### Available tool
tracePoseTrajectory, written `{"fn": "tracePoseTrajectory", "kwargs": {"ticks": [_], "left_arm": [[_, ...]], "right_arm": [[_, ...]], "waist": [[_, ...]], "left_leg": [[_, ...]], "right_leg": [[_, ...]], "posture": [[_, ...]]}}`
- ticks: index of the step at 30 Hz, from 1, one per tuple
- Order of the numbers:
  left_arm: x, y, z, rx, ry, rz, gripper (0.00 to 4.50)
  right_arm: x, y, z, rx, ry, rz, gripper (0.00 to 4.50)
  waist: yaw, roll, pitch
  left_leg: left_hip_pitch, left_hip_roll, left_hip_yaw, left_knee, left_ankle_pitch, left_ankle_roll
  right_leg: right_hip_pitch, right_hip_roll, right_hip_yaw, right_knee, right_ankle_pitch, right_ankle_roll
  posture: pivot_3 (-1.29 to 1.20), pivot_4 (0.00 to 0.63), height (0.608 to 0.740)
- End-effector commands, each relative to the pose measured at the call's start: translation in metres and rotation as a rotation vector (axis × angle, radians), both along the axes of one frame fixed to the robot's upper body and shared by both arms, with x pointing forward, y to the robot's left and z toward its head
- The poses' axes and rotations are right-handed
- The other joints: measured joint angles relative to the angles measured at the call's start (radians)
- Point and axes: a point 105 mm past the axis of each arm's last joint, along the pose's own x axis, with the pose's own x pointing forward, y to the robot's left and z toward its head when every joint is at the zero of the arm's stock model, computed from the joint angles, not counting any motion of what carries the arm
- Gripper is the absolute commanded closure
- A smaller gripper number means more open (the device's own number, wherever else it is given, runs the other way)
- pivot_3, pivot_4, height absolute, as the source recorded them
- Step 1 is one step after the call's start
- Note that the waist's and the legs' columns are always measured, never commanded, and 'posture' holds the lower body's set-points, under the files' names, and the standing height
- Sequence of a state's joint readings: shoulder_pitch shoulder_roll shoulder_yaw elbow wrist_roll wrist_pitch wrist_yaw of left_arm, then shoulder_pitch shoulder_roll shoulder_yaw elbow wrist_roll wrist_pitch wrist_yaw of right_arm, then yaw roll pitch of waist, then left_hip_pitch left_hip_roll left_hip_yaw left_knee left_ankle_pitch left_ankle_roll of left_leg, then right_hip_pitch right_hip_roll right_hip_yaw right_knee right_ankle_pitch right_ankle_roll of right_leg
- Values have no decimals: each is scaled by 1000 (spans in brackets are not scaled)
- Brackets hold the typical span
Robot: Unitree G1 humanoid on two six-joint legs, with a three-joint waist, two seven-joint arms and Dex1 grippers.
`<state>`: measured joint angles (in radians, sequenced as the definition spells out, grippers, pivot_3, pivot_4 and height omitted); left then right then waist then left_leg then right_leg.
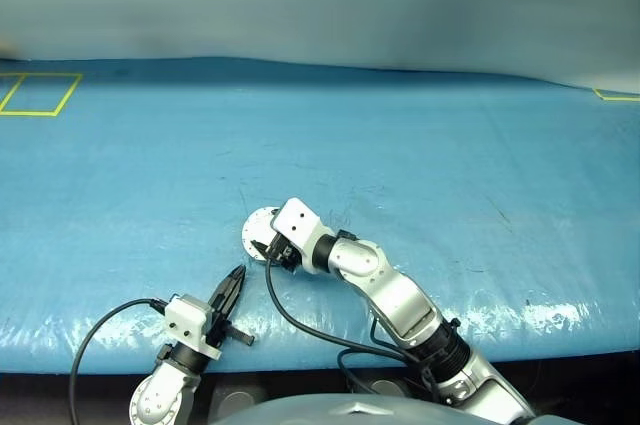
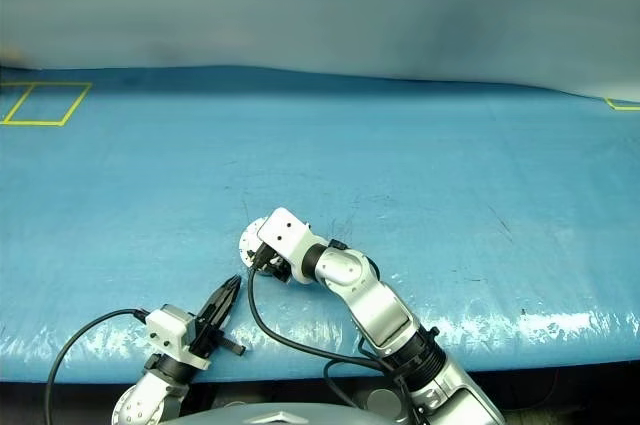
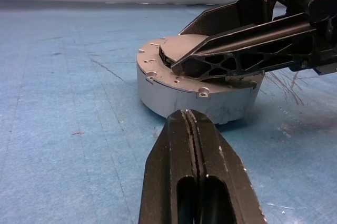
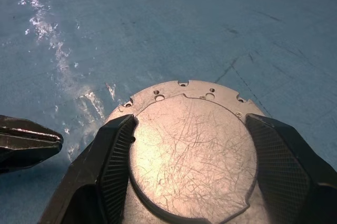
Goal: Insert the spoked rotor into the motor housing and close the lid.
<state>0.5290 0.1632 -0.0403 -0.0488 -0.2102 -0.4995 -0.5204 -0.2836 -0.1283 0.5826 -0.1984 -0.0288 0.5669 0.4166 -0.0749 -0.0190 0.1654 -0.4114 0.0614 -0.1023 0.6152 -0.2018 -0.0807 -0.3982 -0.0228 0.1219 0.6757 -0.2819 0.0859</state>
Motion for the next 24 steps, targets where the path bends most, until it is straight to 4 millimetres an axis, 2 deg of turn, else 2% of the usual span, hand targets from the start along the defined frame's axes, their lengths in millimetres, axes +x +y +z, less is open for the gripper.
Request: {"fn": "tracePoseTrajectory", "kwargs": {"ticks": [1, 4, 7, 10, 14, 17, 24], "left_arm": [[8, 12, 5, -77, 60, 82, 4500], [21, 29, 16, -159, 120, 186, 4500], [36, 40, 38, -334, 202, 211, 4500], [46, 36, 60, -450, 270, 122, 4500], [58, 28, 81, -507, 314, -38, 4500], [67, 21, 81, -483, 390, -131, 4500], [89, 20, 68, -413, 482, -169, 4500]], "right_arm": [[3, -8, -13, -54, 29, -27, 1462], [2, -8, -13, -48, 40, -26, 1462], [2, -9, -15, -54, 42, -25, 1462], [2, -9, -16, -57, 45, -23, 1462], [2, -8, -16, -58, 49, -24, 1462], [3, -8, -16, -52, 52, -30, 1462], [3, -6, -15, -37, 53, -40, 1462]], "waist": [[0, 0, 0], [0, 1, 0], [0, 0, -1], [0, 0, -1], [1, 0, -1], [0, 0, -1], [-1, 0, -1]], "left_leg": [[0, 0, 0, 0, 0, 0], [0, 0, 0, 0, 0, 0], [0, 0, 0, 0, 0, 0], [0, 0, -1, 0, 0, 0], [0, 0, -1, 0, 0, 0], [1, 0, -1, -1, 0, 0], [1, 0, -1, -1, 0, -1]], "right_leg": [[0, 0, 0, 0, 0, 0], [0, 0, 0, 0, 0, 0], [1, 0, 0, 0, 0, 0], [3, 0, -1, 1, 0, 0], [5, 0, -1, 1, 0, 1], [5, 0, -1, 1, 0, 1], [5, 1, -1, 1, 0, 0]], "posture": [[0, 150, 740], [0, 150, 740], [0, 150, 740], [0, 150, 740], [0, 150, 740], [0, 150, 740], [0, 150, 740]]}}
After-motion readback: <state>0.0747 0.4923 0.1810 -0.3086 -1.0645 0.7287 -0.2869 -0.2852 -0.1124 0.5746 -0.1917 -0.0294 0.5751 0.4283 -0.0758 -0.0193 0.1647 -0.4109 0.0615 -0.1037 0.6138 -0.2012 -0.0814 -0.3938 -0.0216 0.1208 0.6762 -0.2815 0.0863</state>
